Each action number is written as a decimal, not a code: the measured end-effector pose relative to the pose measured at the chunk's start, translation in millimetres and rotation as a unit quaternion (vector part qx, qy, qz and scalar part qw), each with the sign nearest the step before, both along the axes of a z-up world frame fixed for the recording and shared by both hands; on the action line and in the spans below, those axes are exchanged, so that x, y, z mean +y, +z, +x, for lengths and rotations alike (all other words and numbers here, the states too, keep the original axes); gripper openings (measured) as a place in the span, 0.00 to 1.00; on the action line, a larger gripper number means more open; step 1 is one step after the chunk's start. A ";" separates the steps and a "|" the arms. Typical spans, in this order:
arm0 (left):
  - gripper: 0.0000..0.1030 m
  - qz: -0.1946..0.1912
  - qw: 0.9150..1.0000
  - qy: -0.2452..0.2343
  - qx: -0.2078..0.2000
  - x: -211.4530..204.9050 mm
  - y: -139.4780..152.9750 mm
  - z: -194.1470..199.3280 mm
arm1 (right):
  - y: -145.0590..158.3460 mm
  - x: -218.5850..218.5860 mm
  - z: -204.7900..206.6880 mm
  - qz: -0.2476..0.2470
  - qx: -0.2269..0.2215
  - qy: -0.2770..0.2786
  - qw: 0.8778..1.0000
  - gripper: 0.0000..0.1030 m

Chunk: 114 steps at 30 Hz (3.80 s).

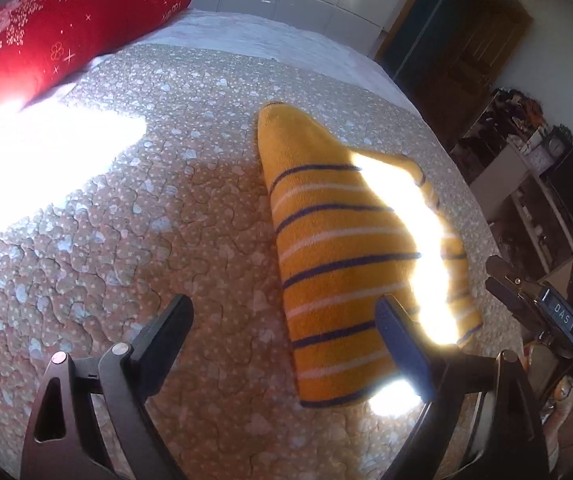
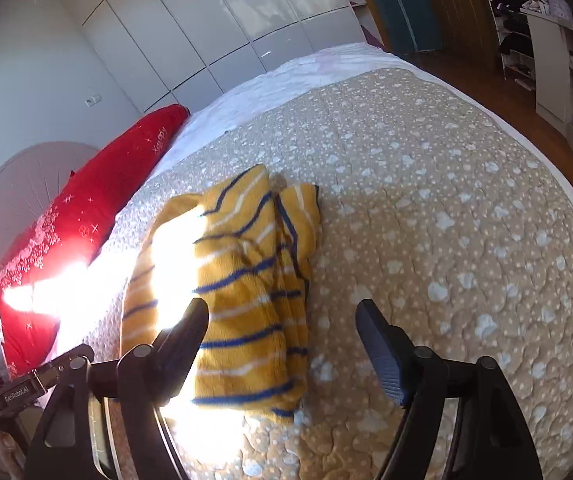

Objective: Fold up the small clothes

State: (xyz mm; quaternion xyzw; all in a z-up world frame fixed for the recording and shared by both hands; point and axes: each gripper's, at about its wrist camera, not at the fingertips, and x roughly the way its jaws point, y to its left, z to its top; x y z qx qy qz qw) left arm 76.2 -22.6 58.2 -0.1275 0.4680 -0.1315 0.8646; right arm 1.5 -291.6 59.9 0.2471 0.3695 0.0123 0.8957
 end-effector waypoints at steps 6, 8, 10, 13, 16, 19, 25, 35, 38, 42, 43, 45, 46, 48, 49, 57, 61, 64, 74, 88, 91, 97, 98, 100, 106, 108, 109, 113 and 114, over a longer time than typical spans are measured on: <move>0.89 -0.055 0.998 -0.034 0.015 -12.3 -20.2 42.9 | -29.4 -5.6 77.4 0.045 0.048 0.041 0.997 0.84; 0.90 -0.072 0.995 -0.069 0.033 -26.8 -32.1 54.5 | -40.3 -6.2 93.0 0.070 0.053 0.054 0.995 0.86; 0.90 -0.083 0.991 -0.091 0.057 -41.4 -46.2 62.3 | -52.7 -6.8 104.9 0.100 0.064 0.059 0.991 0.93; 0.82 -0.090 0.989 -0.103 0.054 -54.9 -48.6 58.6 | -59.2 -6.8 109.5 0.150 0.069 0.070 0.984 0.81; 0.59 -0.072 0.992 -0.098 0.027 -54.6 -31.1 47.9 | -53.3 -0.9 106.7 0.198 0.064 0.082 0.975 0.52; 0.52 -0.065 0.994 -0.090 0.011 -45.6 -9.9 43.3 | -36.1 16.4 101.9 0.180 0.045 0.097 0.978 0.46; 0.54 0.001 0.998 -0.061 -0.021 -22.1 20.4 37.4 | -14.4 58.8 97.2 0.150 0.011 0.138 0.979 0.44; 0.69 0.064 0.997 -0.028 0.030 1.1 -17.7 4.6 | -9.1 65.9 67.0 0.037 0.025 0.066 0.997 0.65; 0.69 0.082 0.996 -0.013 0.008 5.6 -6.8 -13.8 | 25.3 76.0 54.4 0.022 -0.015 0.074 0.997 0.64; 0.70 0.109 0.993 0.022 -0.028 13.9 9.5 -36.5 | 42.8 109.2 49.1 0.014 -0.034 0.130 0.991 0.60; 0.71 0.114 0.992 0.031 -0.037 17.4 13.6 -41.8 | 38.6 118.2 51.5 0.012 -0.026 0.145 0.989 0.59; 0.74 0.127 0.989 0.051 -0.059 25.2 21.7 -52.8 | 20.1 126.1 55.8 0.005 0.000 0.150 0.989 0.58; 0.76 0.134 0.986 0.062 -0.072 28.6 25.9 -59.4 | 8.0 126.6 59.1 0.002 0.016 0.142 0.990 0.58; 0.80 0.152 0.980 0.084 -0.099 34.8 35.5 -70.0 | -15.0 124.0 63.7 -0.014 0.047 0.116 0.992 0.49; 0.83 0.161 0.976 0.094 -0.112 37.4 40.2 -74.5 | -18.9 123.2 61.3 -0.023 0.044 0.107 0.993 0.44; 1.00 0.212 0.926 0.178 -0.258 44.9 76.7 -119.4 | 5.8 129.7 9.2 -0.039 0.011 0.090 0.995 0.49; 1.00 0.188 0.935 0.161 -0.254 44.1 82.4 -126.2 | 8.0 131.4 -15.8 -0.041 0.003 0.080 0.996 0.53; 1.00 0.189 0.937 0.157 -0.249 39.5 83.5 -132.1 | 6.0 135.3 -29.7 -0.051 0.005 0.076 0.996 0.54; 1.00 0.183 0.944 0.150 -0.231 33.5 77.8 -140.9 | -8.5 135.0 -68.7 -0.050 0.018 0.050 0.997 0.60; 1.00 0.194 0.943 0.147 -0.228 30.5 75.2 -158.3 | -12.0 153.4 -99.0 -0.116 0.024 0.043 0.992 0.68; 1.00 0.191 0.946 0.146 -0.219 32.5 71.2 -162.3 | -10.3 156.5 -105.3 -0.126 0.025 0.040 0.991 0.69; 1.00 0.185 0.938 0.163 -0.243 34.6 74.4 -182.0 | -6.1 161.3 -120.1 -0.146 0.023 0.038 0.988 0.72; 1.00 0.186 0.934 0.171 -0.251 34.8 76.5 -185.6 | -5.2 162.9 -122.3 -0.152 0.021 0.039 0.987 0.72; 1.00 0.188 0.928 0.178 -0.266 34.7 81.8 -190.5 | -4.3 166.6 -124.2 -0.165 0.018 0.042 0.985 0.74; 1.00 0.186 0.935 0.161 -0.254 31.6 84.0 -189.3 | -5.4 175.9 -123.6 -0.181 0.018 0.053 0.982 0.76; 1.00 0.199 0.934 0.158 -0.250 28.3 80.8 -189.8 | -6.5 177.9 -123.5 -0.187 0.020 0.052 0.981 0.77; 1.00 0.203 0.934 0.157 -0.249 27.1 79.2 -189.9 | -6.9 179.0 -123.7 -0.193 0.022 0.051 0.980 0.79; 1.00 0.196 0.943 0.141 -0.231 25.6 70.8 -188.1 | -9.8 181.7 -123.5 -0.212 0.026 0.052 0.976 0.82; 1.00 0.193 0.945 0.137 -0.224 25.2 68.3 -187.4 | -11.0 182.1 -123.2 -0.214 0.029 0.052 0.975 0.83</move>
